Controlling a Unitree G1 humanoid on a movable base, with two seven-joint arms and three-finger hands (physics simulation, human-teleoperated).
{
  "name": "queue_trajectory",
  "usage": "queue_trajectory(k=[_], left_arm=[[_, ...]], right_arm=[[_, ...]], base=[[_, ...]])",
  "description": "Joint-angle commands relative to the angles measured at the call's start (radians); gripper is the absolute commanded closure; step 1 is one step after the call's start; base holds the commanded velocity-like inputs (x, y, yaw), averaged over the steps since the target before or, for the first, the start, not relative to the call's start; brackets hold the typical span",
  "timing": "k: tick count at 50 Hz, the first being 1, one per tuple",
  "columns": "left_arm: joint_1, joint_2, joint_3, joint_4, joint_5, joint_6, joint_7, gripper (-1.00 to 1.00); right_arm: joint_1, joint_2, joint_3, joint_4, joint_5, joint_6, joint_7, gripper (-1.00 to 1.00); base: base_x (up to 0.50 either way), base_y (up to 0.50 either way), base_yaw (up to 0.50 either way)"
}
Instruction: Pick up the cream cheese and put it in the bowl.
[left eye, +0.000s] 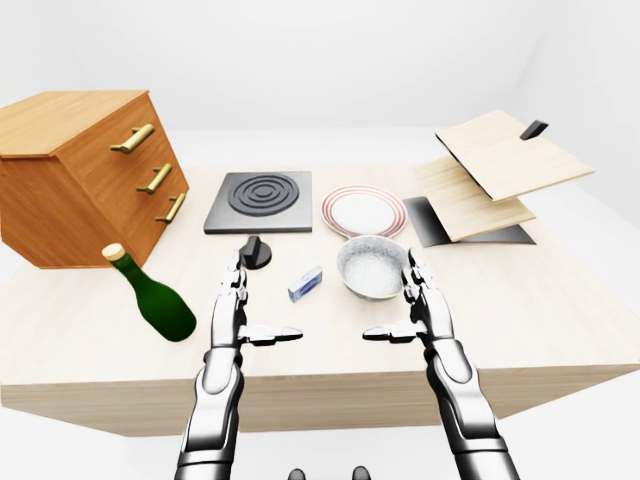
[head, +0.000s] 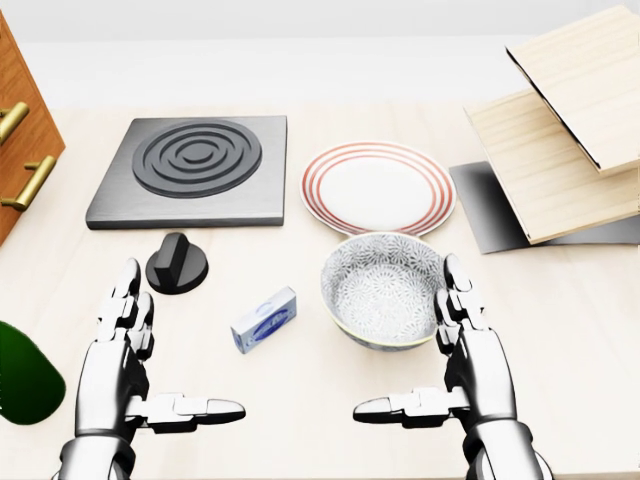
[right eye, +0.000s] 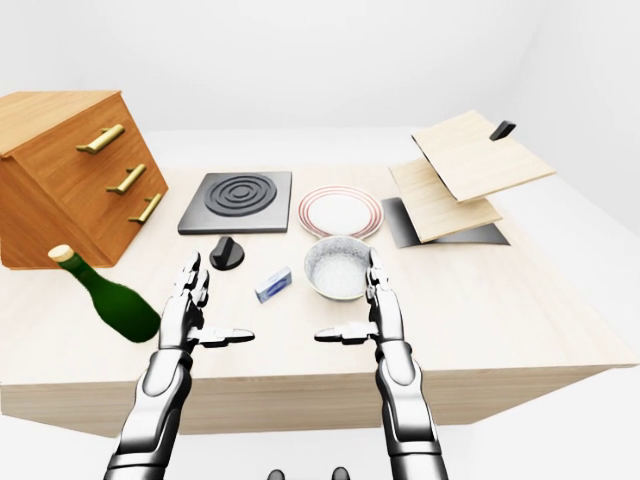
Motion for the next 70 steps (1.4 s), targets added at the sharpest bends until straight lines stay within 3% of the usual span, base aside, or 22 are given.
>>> queue_trajectory(k=[1,5,6,8,15,20,25,29,52,70], left_arm=[[-0.001,0.002,-0.002,-0.005,0.003,0.0,-0.001,-1.0],[-0.003,0.002,-0.002,0.002,0.004,-0.006,-0.001,-1.0],[-0.004,0.003,-0.002,0.008,0.008,-0.013,-0.001,-1.0],[-0.006,0.004,-0.004,0.026,0.014,-0.028,-0.001,-1.0],[-0.017,0.008,-0.017,0.083,0.055,-0.028,-0.012,-1.0],[-0.019,0.009,-0.035,0.099,0.043,-0.028,-0.076,-1.0],[-0.057,0.004,-0.049,0.151,0.078,-0.028,-0.09,-1.0],[-0.137,0.002,-0.044,0.252,0.102,-0.028,-0.061,-1.0],[-0.28,-0.017,-0.07,0.511,0.199,-0.028,0.059,-1.0],[-0.289,-0.026,-0.077,0.497,0.213,-0.028,0.074,-1.0]], right_arm=[[-0.001,0.003,-0.001,-0.012,0.006,0.005,0.002,-1.0],[-0.003,0.003,-0.003,-0.009,0.007,0.002,0.002,-1.0],[-0.002,0.002,-0.001,-0.003,-0.005,-0.013,-0.005,-1.0],[-0.002,0.003,-0.002,-0.006,0.001,-0.005,-0.003,-1.0],[0.011,0.004,0.005,-0.031,-0.011,-0.007,-0.002,-1.0],[0.021,0.005,0.006,-0.056,-0.013,-0.003,-0.001,-1.0],[0.023,0.006,0.006,-0.064,-0.008,-0.003,0.0,-1.0],[0.028,0.005,0.006,-0.084,-0.004,0.007,0.003,-1.0],[0.039,0.005,0.0,-0.111,0.02,0.017,0.02,-1.0],[0.039,0.005,0.002,-0.097,0.03,0.009,0.036,-1.0]], base=[[0.5,0.0,0.0],[0.5,0.0,0.0],[0.0,0.0,0.0],[0.0,0.0,0.0],[0.0,0.0,0.0],[0.0,0.0,0.0],[0.0,0.0,0.0],[0.0,0.0,0.0],[0.0,0.0,0.0],[0.0,0.0,0.0]])
